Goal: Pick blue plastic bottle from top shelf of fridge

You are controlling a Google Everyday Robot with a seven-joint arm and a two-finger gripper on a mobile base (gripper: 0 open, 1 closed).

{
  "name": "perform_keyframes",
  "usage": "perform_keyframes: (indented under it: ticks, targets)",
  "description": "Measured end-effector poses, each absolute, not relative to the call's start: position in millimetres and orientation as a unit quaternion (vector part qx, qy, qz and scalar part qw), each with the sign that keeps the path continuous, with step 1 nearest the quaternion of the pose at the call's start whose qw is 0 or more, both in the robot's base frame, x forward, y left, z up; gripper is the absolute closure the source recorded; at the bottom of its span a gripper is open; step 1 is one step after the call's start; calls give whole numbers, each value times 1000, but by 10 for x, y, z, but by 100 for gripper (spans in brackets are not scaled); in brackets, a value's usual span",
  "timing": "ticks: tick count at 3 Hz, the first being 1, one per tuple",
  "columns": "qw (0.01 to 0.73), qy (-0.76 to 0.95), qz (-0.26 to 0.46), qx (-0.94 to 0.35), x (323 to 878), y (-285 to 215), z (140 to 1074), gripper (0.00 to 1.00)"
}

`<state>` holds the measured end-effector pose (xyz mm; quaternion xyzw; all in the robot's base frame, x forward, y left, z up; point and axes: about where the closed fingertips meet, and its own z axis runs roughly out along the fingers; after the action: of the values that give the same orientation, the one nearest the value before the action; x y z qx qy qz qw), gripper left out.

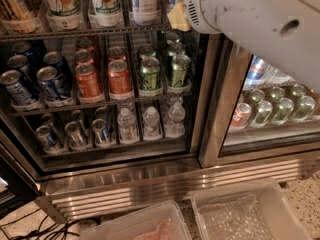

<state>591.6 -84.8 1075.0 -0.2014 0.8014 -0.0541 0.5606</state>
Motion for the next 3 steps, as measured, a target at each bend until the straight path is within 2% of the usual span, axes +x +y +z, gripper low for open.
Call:
perform_keyframes:
  ticks: [1,3]
  targets:
    - [555,808,-51,-189,6037,-871,10711,40]
    - [567,805,-54,-167,6232,-919,10827,42]
